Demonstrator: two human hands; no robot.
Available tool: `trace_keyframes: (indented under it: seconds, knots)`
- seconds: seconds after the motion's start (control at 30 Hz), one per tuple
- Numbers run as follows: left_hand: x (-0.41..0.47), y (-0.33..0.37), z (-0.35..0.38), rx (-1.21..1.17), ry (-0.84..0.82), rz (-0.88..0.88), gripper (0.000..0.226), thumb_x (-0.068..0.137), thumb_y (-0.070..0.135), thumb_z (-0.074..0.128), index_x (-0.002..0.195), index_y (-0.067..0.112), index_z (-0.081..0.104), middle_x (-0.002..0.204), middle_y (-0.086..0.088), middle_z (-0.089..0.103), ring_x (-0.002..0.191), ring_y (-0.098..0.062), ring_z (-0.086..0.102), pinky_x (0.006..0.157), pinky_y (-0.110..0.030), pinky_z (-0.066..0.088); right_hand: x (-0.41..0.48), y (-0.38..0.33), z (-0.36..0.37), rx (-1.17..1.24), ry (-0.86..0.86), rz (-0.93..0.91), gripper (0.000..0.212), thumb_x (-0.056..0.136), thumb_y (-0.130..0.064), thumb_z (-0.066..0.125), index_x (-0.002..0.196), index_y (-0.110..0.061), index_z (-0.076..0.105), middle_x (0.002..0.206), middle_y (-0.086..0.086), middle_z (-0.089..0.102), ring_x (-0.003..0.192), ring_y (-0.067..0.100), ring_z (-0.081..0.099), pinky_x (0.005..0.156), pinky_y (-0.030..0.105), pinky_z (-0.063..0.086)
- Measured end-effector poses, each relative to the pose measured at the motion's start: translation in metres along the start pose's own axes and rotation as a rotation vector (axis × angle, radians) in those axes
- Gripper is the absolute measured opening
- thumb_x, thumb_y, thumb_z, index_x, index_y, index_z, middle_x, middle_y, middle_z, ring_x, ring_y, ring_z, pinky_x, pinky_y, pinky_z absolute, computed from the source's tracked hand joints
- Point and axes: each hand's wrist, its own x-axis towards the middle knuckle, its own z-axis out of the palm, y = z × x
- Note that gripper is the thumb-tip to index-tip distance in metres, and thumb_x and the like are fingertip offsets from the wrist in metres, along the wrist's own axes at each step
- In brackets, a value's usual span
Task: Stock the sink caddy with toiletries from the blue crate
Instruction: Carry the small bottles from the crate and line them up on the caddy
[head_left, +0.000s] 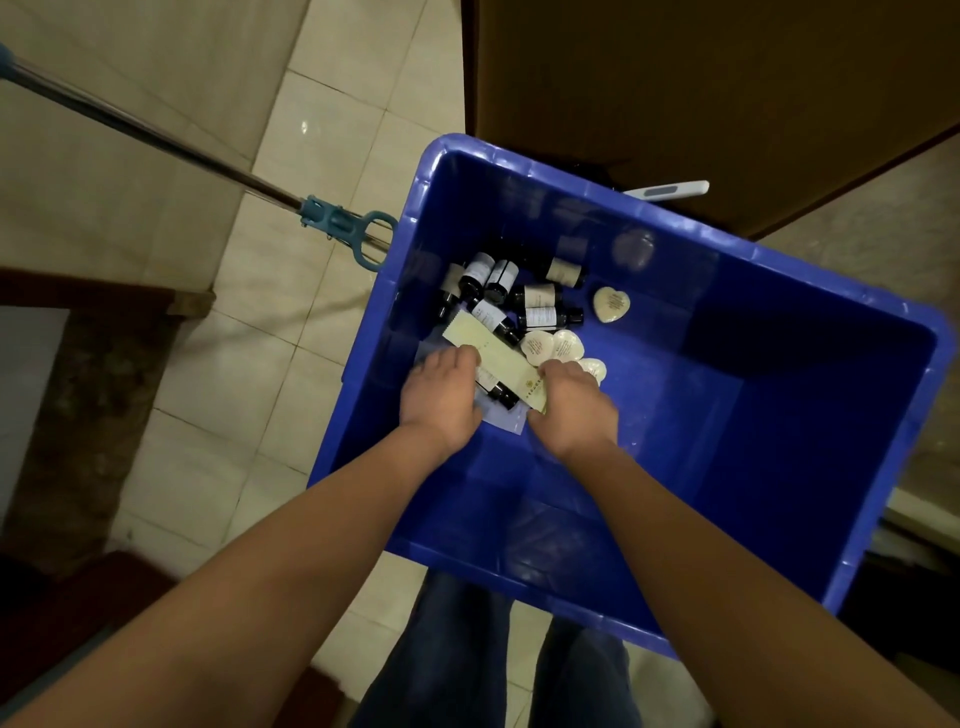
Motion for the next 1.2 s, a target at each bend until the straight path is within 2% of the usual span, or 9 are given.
trace_keyframes:
  seconds: [0.33,0.53,0.63,0.77,0.83,0.93,1.0,1.07,1.2]
  knots:
    - [-0.001,-0.001,-0.001,0.038,0.045,0.016,0.042,0.088,0.018,0.056,0.129,0.020,0.047,0.131,-0.003,0.043,0.119,-0.022,0.041,0.095,-0.032,0.038,0.005,-0.002,0.010,-0.087,0.031,0.019,0.044,0.086,-0.018,0.066,0.125,-0.013,0.047,0.120,0.007,0.053,0.105,0.026,0.054,0.069,0.032,0.038]
    - [-0.004,0.001,-0.002,0.096,0.140,0.085,0.035,0.085,0.019,0.059,0.119,0.019,0.051,0.121,-0.003,0.046,0.112,-0.022,0.043,0.094,-0.030,0.036,0.004,0.004,0.014,0.071,-0.001,0.051,0.006,0.091,-0.012,0.053,0.093,-0.016,0.050,0.102,0.007,0.056,0.081,0.028,0.051,0.059,0.030,0.035]
    - [-0.009,0.004,-0.004,0.140,0.221,0.186,0.048,0.081,0.019,0.060,0.128,0.018,0.048,0.127,-0.004,0.045,0.119,-0.023,0.041,0.105,-0.034,0.029,0.002,0.008,0.011,0.168,-0.066,0.002,0.008,0.091,-0.020,0.057,0.092,-0.024,0.050,0.090,-0.001,0.057,0.083,0.025,0.053,0.054,0.027,0.031]
    - [-0.009,0.007,-0.002,0.289,0.164,0.332,0.049,0.090,0.026,0.052,0.138,0.021,0.046,0.144,-0.004,0.041,0.139,-0.026,0.028,0.118,-0.041,0.007,-0.001,0.012,0.008,0.272,-0.175,-0.089,0.008,0.091,-0.023,0.062,0.099,-0.024,0.062,0.091,-0.005,0.058,0.089,0.020,0.056,0.072,0.036,0.050]
    - [-0.008,0.005,0.001,0.350,0.092,0.365,0.035,0.095,0.031,0.046,0.128,0.023,0.055,0.129,0.000,0.053,0.132,-0.024,0.036,0.119,-0.041,0.001,0.000,0.014,0.009,0.327,-0.219,-0.057,0.006,0.090,-0.021,0.064,0.093,-0.026,0.064,0.086,-0.004,0.060,0.085,0.019,0.058,0.076,0.039,0.052]
    - [-0.008,0.001,0.007,0.363,0.041,0.351,0.026,0.098,0.031,0.044,0.117,0.024,0.060,0.114,0.003,0.059,0.115,-0.021,0.046,0.114,-0.037,0.011,-0.001,0.016,0.010,0.459,-0.189,0.000,0.013,0.090,-0.020,0.063,0.079,-0.028,0.066,0.081,-0.003,0.067,0.080,0.017,0.062,0.076,0.040,0.055]
    - [-0.008,-0.003,0.010,0.337,0.022,0.328,0.025,0.098,0.031,0.045,0.118,0.025,0.059,0.116,0.004,0.059,0.115,-0.021,0.046,0.111,-0.036,0.014,-0.001,0.016,0.011,0.543,-0.026,0.034,0.007,0.089,-0.022,0.062,0.091,-0.023,0.068,0.088,-0.004,0.069,0.083,0.017,0.063,0.074,0.034,0.054]
    - [-0.006,-0.007,0.011,0.308,0.008,0.309,0.024,0.099,0.031,0.046,0.118,0.027,0.059,0.119,0.004,0.058,0.119,-0.020,0.044,0.110,-0.036,0.016,0.003,0.016,0.012,0.508,0.138,0.048,0.017,0.088,-0.020,0.061,0.105,-0.020,0.066,0.100,-0.006,0.065,0.089,0.015,0.061,0.072,0.031,0.052]
    - [-0.001,-0.013,0.012,0.281,-0.027,0.303,0.024,0.098,0.031,0.046,0.117,0.030,0.061,0.120,0.005,0.057,0.125,-0.019,0.041,0.110,-0.035,0.015,0.013,0.016,0.014,0.205,0.181,0.027,0.032,0.087,-0.027,0.065,0.119,-0.023,0.061,0.117,-0.003,0.058,0.106,0.019,0.055,0.065,0.029,0.045]
